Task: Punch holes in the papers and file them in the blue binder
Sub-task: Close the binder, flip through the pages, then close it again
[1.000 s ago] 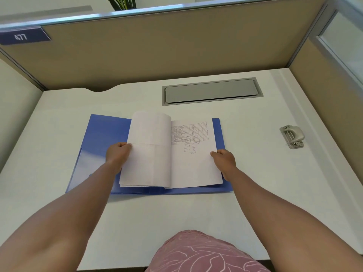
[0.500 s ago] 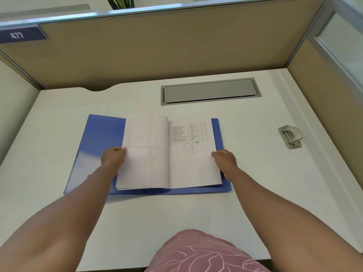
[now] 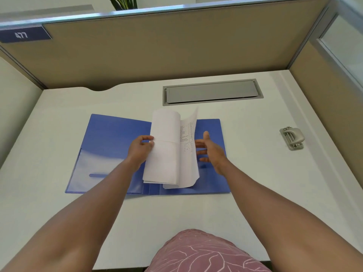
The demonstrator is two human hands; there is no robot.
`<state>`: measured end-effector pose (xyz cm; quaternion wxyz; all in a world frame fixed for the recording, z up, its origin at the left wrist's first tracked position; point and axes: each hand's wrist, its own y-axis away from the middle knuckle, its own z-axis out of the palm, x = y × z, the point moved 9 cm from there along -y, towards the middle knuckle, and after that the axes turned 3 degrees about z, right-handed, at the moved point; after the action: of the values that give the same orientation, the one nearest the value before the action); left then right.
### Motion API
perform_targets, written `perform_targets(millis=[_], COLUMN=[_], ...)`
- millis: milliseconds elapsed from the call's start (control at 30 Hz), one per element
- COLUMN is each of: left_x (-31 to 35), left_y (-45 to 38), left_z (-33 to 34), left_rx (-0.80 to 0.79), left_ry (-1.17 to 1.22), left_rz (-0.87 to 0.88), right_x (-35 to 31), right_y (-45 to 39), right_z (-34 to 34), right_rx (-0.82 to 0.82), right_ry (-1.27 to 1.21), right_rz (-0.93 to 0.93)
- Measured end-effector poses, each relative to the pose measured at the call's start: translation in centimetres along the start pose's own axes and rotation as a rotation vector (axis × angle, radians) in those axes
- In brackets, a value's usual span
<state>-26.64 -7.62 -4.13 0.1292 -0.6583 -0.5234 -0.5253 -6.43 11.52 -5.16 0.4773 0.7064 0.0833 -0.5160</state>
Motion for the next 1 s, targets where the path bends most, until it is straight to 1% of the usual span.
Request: perform_targets(millis=[100, 200, 267, 367, 533, 667, 767, 900, 1000], left_x=[0.9, 1.1, 1.5, 1.9, 2.0, 1.1, 0.2, -1.3, -2.7], left_y=[0.1, 0.4, 0.5, 0.8, 0.9, 0.4, 0.0, -0.7, -0.9], left_z=[2.4, 4.2, 5.0, 5.5, 5.7, 4.1, 2.6, -0.4, -3.0], left_rx=[-0.103, -0.15, -0.157, -0.125, -0.106, -0.041, -0.005, 0.061, 0.139], left_ry=[-0.037, -0.028, -0.033, -0.042, -0.123, -0.132, -0.104, -0.114, -0.126], left_rz=[0.055, 0.026, 0.027, 0.031, 0.069, 0.049, 0.023, -0.008, -0.049], right_x=[-0.5, -0.8, -0.7, -0.5, 0.0, 0.0, 0.3, 1.3, 2.0], right_y=[-0.1, -0.1, -0.2, -0.1, -0.3, -0.2, -0.4, -1.0, -1.3], right_z=[1.5, 2.6, 3.1, 3.8, 3.9, 2.7, 1.2, -0.3, -1.3], right_rx=[-0.059, -0.105, -0.133, -0.175, -0.194, -0.134, -0.037, 0.027, 0.072], right_ry=[0.109, 0.264, 0.333, 0.332, 0.359, 0.343, 0.4, 0.513, 0.564], right_rz=[-0.025, -0.048, -0.06, -0.056, -0.066, -0.084, -0.116, -0.154, -0.144])
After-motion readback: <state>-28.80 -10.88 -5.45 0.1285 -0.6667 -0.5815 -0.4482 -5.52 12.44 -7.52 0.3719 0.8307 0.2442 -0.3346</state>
